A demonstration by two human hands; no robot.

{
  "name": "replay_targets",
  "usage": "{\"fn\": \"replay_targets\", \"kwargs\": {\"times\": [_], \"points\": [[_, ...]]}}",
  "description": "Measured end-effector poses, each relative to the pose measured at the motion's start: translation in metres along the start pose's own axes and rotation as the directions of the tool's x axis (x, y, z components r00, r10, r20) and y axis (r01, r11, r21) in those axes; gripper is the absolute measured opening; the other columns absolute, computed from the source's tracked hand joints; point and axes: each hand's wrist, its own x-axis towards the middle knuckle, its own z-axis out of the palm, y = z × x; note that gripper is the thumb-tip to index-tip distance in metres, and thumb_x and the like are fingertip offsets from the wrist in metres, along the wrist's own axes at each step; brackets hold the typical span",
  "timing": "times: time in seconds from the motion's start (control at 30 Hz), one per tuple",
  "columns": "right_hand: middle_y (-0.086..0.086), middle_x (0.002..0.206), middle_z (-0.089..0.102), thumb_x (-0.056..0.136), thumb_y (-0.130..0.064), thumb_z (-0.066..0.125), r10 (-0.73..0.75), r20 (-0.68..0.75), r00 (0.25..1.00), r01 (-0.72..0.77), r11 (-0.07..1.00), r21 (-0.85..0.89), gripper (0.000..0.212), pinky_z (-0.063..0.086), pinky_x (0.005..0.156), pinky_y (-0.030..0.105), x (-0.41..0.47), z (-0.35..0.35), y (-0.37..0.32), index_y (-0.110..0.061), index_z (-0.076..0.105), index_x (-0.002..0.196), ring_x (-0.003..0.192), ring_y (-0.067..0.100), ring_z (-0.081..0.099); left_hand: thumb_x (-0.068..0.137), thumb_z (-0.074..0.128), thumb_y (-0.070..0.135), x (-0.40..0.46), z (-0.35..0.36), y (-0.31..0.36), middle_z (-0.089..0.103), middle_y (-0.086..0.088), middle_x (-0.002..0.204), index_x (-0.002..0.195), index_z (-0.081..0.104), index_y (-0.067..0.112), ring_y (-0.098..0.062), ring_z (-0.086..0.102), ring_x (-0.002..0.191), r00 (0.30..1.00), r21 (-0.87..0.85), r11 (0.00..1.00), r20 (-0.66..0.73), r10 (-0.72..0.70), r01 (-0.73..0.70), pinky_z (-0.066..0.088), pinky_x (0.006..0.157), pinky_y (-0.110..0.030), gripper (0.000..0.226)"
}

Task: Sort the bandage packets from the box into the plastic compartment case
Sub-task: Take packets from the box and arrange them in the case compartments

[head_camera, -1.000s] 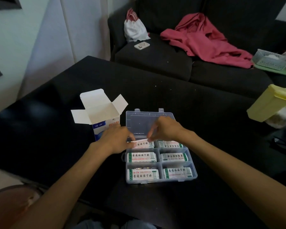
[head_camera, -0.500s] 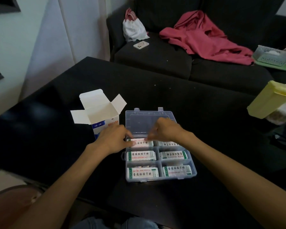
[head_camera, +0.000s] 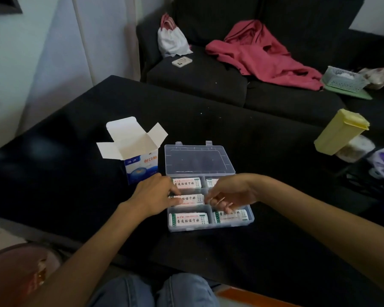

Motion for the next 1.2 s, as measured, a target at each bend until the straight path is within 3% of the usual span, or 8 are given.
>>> {"fn": "replay_targets", "kwargs": {"times": [0.07,0.17,0.3,0.5,0.6,0.7,0.9,1.2], "points": [[-0.002,0.061,0.043,0.097,-0.008,0.034,0.006,0.024,1.0,-0.007,0.999,0.038,0.021,0.035,0.049,0.014,-0.001,0.003,-0.005,-0.01,0.045,0.079,0.05,0.005,0.038,0.086,0.063,0.043,0.001,-0.001,-0.001,0.06,0.01,0.111,0.113,0.068,0.034,-0.008,0.047,0.098,1.0,0.012,1.0,0.011,0.001,-0.001,0.048,0.081,-0.03,0.029],[-0.006,0.046,0.047,0.099,-0.006,0.027,0.021,0.036,0.999,-0.023,0.999,0.048,0.019,0.028,0.039,0.012,-0.001,0.012,-0.016,-0.009,0.043,0.089,0.036,0.002,0.032,0.086,0.063,0.043,0.005,-0.003,-0.002,0.06,0.009,0.105,0.109,0.069,0.034,-0.006,0.042,0.092,0.999,0.015,1.0,0.042,-0.008,0.007,0.046,0.078,-0.028,0.026],[-0.003,0.05,0.051,0.098,-0.006,0.025,0.059,0.045,0.997,-0.061,0.997,0.052,0.018,0.026,0.036,0.012,0.009,0.012,-0.025,-0.006,0.037,0.111,0.034,0.002,0.032,0.088,0.059,0.041,0.009,-0.006,-0.001,0.061,0.007,0.105,0.108,0.07,0.032,-0.007,0.041,0.091,0.997,0.02,1.0,0.074,-0.014,0.012,0.042,0.075,-0.027,0.024],[-0.002,0.056,0.054,0.098,-0.008,0.032,0.067,0.042,0.997,-0.066,0.998,-0.009,0.014,0.026,0.035,0.012,0.004,0.004,-0.022,-0.003,0.046,0.097,0.036,0.002,0.033,0.092,0.055,0.035,0.011,-0.009,0.001,0.063,0.01,0.105,0.109,0.07,0.032,-0.009,0.048,0.096,0.992,0.03,1.0,0.129,0.005,-0.009,0.042,0.074,-0.026,0.023],[-0.001,0.064,0.053,0.097,-0.017,0.046,0.011,-0.15,0.989,-0.061,0.941,-0.332,0.026,0.027,0.039,0.013,-0.003,-0.004,-0.022,-0.001,0.056,0.115,0.042,0.003,0.035,0.093,0.053,0.035,0.011,-0.011,0.002,0.058,0.012,0.095,0.11,0.07,0.031,-0.009,0.049,0.095,0.987,0.038,0.999,0.158,0.023,-0.029,0.042,0.074,-0.026,0.024],[-0.004,0.067,0.056,0.092,-0.025,0.057,-0.241,-0.367,0.899,-0.016,0.816,-0.577,0.027,0.035,0.05,0.015,-0.003,-0.006,-0.019,-0.008,0.064,0.111,0.054,0.005,0.045,0.093,0.053,0.038,0.011,-0.012,0.003,0.06,0.009,0.099,0.108,0.07,0.032,-0.011,0.049,0.099,0.983,0.056,0.998,0.182,0.019,-0.03,0.045,0.078,-0.029,0.024],[-0.002,0.11,0.068,0.08,-0.029,0.071,-0.388,-0.405,0.828,0.04,0.762,-0.647,0.027,0.045,0.075,0.024,0.024,0.004,-0.007,-0.017,0.071,0.105,0.083,0.007,0.059,0.092,0.054,0.038,0.013,-0.012,0.005,0.061,0.01,0.106,0.109,0.069,0.033,-0.01,0.046,0.1,0.977,0.09,0.996,0.212,0.005,-0.024,0.042,0.078,-0.028,0.023],[-0.002,0.107,0.069,0.077,-0.029,0.075,-0.438,-0.416,0.797,0.091,0.768,-0.634,0.026,0.047,0.079,0.024,0.032,0.002,-0.003,-0.015,0.073,0.099,0.097,0.014,0.062,0.088,0.06,0.04,0.01,-0.009,0.001,0.062,0.013,0.105,0.111,0.068,0.032,-0.003,0.048,0.086,0.988,-0.009,1.0,0.155,-0.02,0.022,0.046,0.079,-0.025,0.026]]}}
